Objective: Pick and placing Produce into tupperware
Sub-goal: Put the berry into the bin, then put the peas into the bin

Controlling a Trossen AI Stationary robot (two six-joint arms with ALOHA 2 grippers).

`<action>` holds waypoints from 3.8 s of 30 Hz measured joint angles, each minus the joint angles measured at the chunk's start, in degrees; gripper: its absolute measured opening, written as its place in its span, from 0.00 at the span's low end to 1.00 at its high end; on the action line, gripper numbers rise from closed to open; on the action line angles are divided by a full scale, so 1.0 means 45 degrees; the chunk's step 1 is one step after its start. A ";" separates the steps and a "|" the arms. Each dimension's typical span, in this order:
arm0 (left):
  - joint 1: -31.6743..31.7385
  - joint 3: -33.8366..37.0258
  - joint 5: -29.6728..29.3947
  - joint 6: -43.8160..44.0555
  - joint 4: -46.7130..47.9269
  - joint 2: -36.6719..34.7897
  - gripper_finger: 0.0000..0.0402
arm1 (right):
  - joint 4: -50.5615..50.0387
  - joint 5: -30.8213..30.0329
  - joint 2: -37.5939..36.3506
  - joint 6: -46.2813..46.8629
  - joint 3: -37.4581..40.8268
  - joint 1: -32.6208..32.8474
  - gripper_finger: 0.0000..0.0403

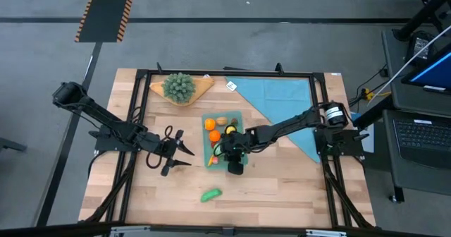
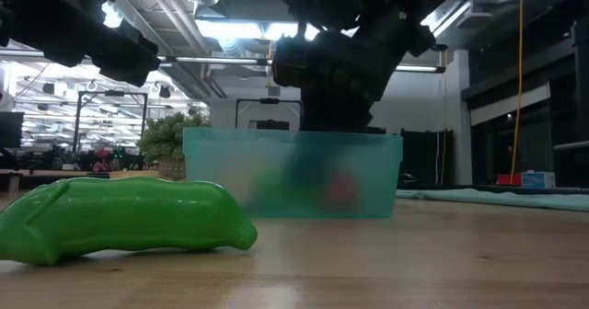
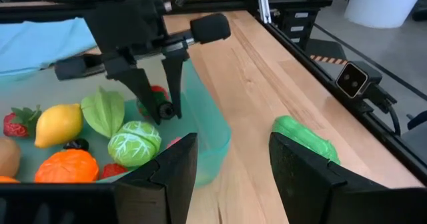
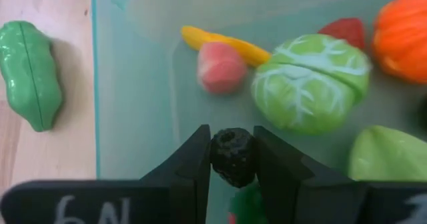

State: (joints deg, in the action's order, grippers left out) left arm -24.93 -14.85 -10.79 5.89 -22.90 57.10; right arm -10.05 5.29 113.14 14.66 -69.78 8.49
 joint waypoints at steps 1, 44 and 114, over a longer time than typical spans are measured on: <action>-0.0005 0.0000 0.0000 0.0000 -0.0005 0.0000 0.44 | 0.0022 0.0104 0.0041 0.0004 0.0000 0.0000 0.24; -0.0005 0.0000 0.0000 -0.0005 0.0082 0.0000 0.44 | 0.0820 0.0724 0.0024 0.0140 0.0011 -0.0097 0.61; -0.4633 -0.8574 -0.6484 0.6333 0.8796 0.5377 0.44 | 1.2820 -0.1935 -0.7013 -0.2314 0.9811 0.2205 0.61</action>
State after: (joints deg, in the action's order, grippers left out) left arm -45.78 -53.44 -39.97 34.39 16.69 81.30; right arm 47.64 -3.42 81.58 4.25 -25.63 18.41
